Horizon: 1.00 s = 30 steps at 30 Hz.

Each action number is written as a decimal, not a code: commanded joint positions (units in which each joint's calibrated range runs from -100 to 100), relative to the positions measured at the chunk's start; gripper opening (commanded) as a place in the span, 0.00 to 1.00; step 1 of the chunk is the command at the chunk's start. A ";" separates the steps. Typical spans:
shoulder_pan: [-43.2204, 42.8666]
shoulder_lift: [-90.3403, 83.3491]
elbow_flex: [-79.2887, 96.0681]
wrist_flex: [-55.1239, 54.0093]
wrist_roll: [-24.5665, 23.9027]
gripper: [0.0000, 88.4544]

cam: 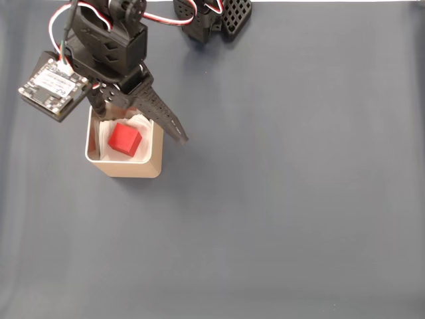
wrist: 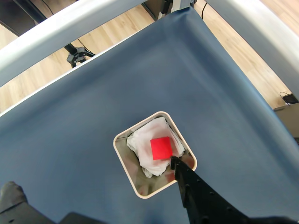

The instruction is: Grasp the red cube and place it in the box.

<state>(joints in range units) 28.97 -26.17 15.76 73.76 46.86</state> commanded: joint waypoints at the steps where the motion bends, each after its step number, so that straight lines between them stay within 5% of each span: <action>1: 0.60 -0.96 -2.36 -0.27 0.39 0.74; 9: 0.67 -0.61 -2.36 -1.66 0.20 0.70; 21: -4.44 -1.39 -1.99 -10.04 -0.73 0.09; 30: -13.60 -4.86 -0.81 -13.15 -0.29 0.00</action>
<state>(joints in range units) 18.15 -27.78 15.76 61.90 46.52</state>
